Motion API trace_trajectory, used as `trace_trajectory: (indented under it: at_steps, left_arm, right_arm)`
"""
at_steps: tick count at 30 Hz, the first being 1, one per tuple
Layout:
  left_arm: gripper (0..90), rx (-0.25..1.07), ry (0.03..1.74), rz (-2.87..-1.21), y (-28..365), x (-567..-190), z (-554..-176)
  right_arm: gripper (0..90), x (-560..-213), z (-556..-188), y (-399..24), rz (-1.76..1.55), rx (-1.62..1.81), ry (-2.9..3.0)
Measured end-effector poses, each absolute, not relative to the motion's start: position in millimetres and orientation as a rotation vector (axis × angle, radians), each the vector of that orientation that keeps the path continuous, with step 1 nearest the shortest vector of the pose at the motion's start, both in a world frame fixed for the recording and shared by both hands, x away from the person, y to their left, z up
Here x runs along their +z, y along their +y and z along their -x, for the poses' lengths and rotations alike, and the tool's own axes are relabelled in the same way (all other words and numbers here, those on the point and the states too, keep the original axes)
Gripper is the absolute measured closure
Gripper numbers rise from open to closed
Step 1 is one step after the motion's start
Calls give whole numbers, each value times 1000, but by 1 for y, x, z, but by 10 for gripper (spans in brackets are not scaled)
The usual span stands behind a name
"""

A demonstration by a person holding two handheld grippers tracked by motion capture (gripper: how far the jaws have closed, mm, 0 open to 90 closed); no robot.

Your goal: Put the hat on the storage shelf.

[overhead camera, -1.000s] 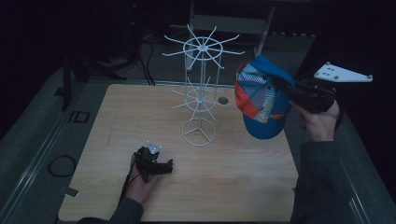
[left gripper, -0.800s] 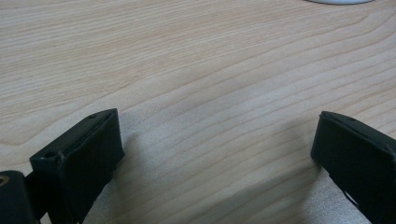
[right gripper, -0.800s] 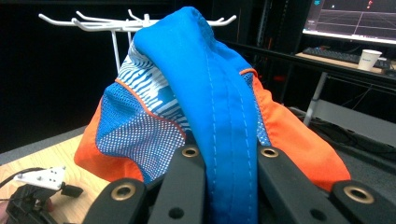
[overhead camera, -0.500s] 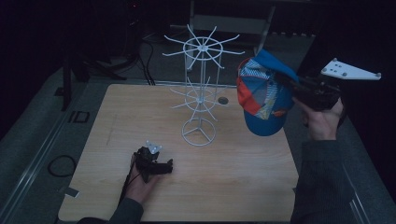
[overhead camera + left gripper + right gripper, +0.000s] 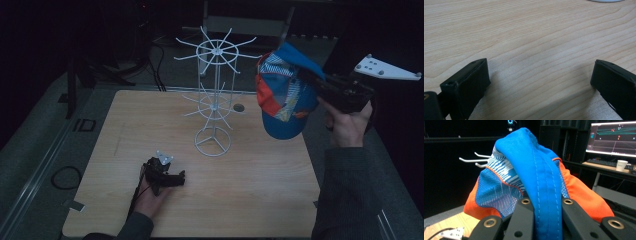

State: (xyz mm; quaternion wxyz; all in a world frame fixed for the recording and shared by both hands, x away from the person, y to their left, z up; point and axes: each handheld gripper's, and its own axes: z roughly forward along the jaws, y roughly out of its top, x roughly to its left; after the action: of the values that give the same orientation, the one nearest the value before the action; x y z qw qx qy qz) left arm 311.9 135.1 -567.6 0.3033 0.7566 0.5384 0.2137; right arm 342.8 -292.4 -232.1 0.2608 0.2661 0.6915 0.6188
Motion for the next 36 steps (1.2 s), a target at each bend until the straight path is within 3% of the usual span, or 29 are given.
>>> trace_trajectory:
  at_steps: [8, 18, 22, 27, 30, 31, 32, 33, 36]
  left_arm:
    - [24, 566, 1426, -2009, 135, -568, -312]
    - [24, 563, 1428, -2006, 135, -568, -312]
    - [24, 563, 1429, -2005, 135, -568, -312]
    - [24, 563, 1429, -2004, 135, -568, -312]
    - [24, 563, 1429, -2004, 135, -568, -312]
    - [24, 561, 1429, -2004, 135, -568, -312]
    - [24, 561, 1429, -2004, 135, -568, -312]
    - [24, 561, 1429, -2005, 135, -568, -312]
    - [24, 561, 1429, -2005, 135, -568, -312]
  right_arm:
    - [873, -229, -351, -281, -728, 1695, 1867]
    - [797, -265, -374, -259, -816, 1520, 2046]
    - [664, -273, -379, -255, -850, 1461, 2083]
    - [404, -278, -378, -251, -859, 1386, 2122]
    - [335, -280, -378, -250, -875, 1342, 2131]
    - [262, -283, -378, -250, -893, 1313, 2133]
    - [262, -283, -378, -250, -893, 1313, 2133]
    - [153, -285, -376, -251, -935, 1285, 2125]
    - [107, -288, -373, -253, -980, 1259, 2103]
